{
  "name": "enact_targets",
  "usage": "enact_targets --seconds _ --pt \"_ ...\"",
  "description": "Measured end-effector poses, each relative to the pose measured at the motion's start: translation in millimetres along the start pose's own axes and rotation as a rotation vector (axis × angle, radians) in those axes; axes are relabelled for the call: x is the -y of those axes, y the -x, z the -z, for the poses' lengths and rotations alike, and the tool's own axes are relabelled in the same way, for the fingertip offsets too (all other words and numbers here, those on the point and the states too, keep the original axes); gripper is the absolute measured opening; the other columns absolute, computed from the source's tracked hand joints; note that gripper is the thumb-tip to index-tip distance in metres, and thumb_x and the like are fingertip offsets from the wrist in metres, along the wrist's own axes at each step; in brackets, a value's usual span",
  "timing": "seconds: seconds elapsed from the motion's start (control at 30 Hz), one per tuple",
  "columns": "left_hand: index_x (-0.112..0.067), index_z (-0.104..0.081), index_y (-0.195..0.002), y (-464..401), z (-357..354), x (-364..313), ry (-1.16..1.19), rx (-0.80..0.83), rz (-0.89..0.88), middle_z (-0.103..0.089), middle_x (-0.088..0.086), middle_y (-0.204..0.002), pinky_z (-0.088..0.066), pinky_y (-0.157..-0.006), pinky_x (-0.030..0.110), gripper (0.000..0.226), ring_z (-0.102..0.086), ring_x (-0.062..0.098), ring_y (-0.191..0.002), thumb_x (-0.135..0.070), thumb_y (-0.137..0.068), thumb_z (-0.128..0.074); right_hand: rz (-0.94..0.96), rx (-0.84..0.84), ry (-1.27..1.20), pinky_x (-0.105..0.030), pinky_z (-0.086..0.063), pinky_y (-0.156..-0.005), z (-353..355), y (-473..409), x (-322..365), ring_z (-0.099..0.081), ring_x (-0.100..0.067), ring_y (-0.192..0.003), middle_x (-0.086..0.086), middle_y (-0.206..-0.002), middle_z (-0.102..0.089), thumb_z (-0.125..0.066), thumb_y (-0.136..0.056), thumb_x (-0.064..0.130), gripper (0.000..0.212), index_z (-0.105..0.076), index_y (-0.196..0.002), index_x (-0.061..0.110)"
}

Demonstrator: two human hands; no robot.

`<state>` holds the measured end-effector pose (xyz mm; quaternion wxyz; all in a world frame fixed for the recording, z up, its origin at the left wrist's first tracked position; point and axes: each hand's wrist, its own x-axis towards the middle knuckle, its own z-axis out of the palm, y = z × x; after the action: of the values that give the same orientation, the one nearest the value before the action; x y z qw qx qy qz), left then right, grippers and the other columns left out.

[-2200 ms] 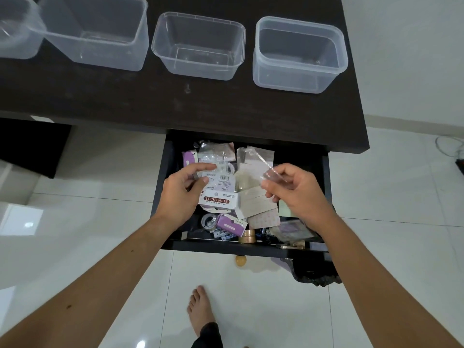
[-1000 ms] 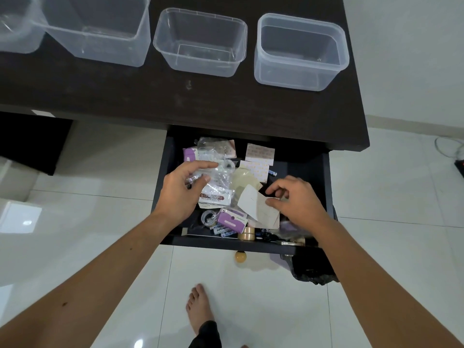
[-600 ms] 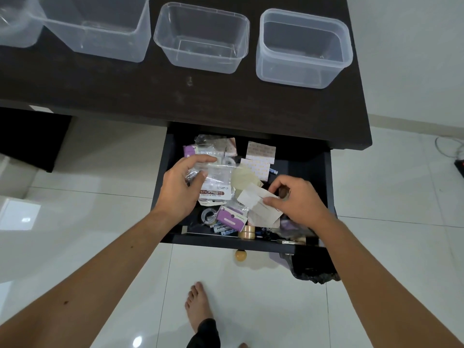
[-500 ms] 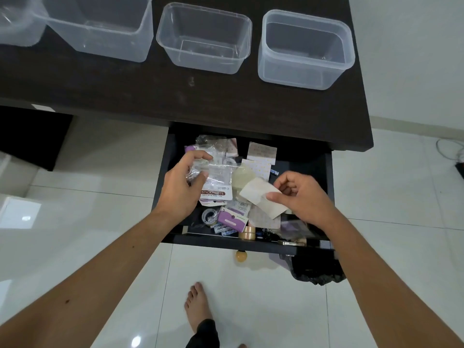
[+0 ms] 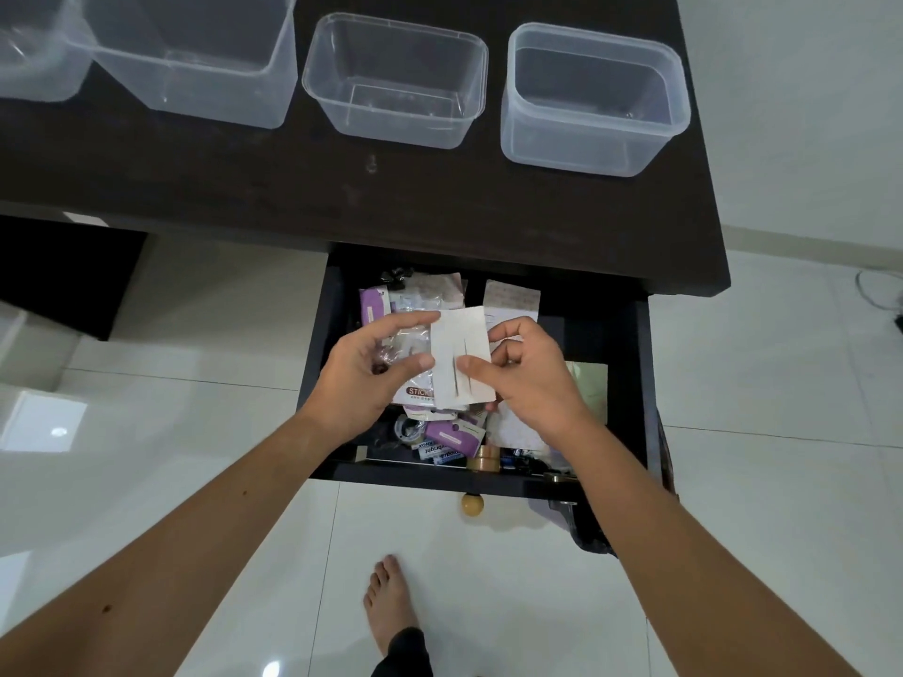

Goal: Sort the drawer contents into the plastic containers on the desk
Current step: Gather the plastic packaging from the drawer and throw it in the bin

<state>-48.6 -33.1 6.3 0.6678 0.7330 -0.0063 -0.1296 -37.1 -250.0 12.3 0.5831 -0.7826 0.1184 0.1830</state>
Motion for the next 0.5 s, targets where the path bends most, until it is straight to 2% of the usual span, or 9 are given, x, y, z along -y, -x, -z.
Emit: enact_targets --seconds 0.1,0.17,0.23,0.33,0.4,0.5 --pt "-0.026 -0.076 -0.123 3.9 -0.7 -1.9 -0.030 0.025 0.002 -0.072 -0.006 -0.129 -0.063 -0.092 0.034 0.035 -0.067 0.015 -0.122 -0.006 -0.094 -0.075 0.004 0.055 0.056 -0.029 -0.053 -0.048 -8.8 0.1 3.6 -0.060 -0.015 -0.062 -0.009 -0.077 -0.056 -0.089 -0.083 0.024 0.040 -0.054 -0.103 0.016" --pt "-0.030 -0.078 -0.116 8.0 3.9 -3.3 -0.109 -0.004 -0.017 -0.073 -0.009 -0.125 -0.061 -0.090 0.030 0.030 -0.067 0.014 -0.120 -0.010 -0.093 -0.077 0.007 0.068 0.058 -0.032 -0.055 -0.052 -9.2 -0.9 6.5 -0.061 -0.019 -0.064 -0.009 -0.080 -0.061 -0.088 -0.084 0.029 0.036 -0.057 -0.099 0.016" --pt "-0.034 -0.078 -0.111 13.2 14.8 -7.9 -0.138 -0.061 0.002 -0.073 -0.013 -0.123 -0.060 -0.088 0.025 0.029 -0.067 0.010 -0.118 -0.011 -0.093 -0.077 0.012 0.065 0.007 -0.035 -0.056 -0.059 -6.7 -3.1 9.2 -0.065 -0.021 -0.067 -0.007 -0.085 -0.069 -0.085 -0.086 0.035 0.030 -0.064 -0.096 0.016" --pt "-0.040 -0.077 -0.108 23.8 43.2 -15.3 -0.193 -0.140 0.030 -0.073 -0.025 -0.116 -0.054 -0.095 0.023 0.028 -0.066 -0.005 -0.108 -0.016 -0.093 -0.078 0.011 0.037 -0.014 -0.039 -0.058 -0.076 -5.4 -8.2 12.0 -0.068 -0.019 -0.078 -0.011 -0.097 -0.075 -0.080 -0.088 0.045 0.028 -0.071 -0.096 0.020" --pt "-0.041 -0.077 -0.107 30.1 65.4 -16.0 -0.203 -0.190 0.029 -0.074 -0.025 -0.115 -0.054 -0.098 0.030 0.028 -0.067 -0.001 -0.105 -0.018 -0.092 -0.079 0.026 0.010 0.041 -0.034 -0.058 -0.080 -9.7 -14.3 10.9 -0.066 -0.014 -0.080 -0.007 -0.098 -0.075 -0.082 -0.087 0.044 0.027 -0.073 -0.098 0.022" --pt "-0.038 -0.078 -0.108 36.4 90.8 -11.6 -0.125 -0.252 0.068 -0.076 -0.013 -0.118 -0.062 -0.093 0.048 0.027 -0.073 0.018 -0.108 -0.016 -0.092 -0.079 0.067 -0.025 0.151 -0.024 -0.053 -0.075 -22.7 -24.6 11.5 -0.062 -0.007 -0.078 0.006 -0.094 -0.072 -0.085 -0.087 0.033 0.022 -0.073 -0.101 0.022"
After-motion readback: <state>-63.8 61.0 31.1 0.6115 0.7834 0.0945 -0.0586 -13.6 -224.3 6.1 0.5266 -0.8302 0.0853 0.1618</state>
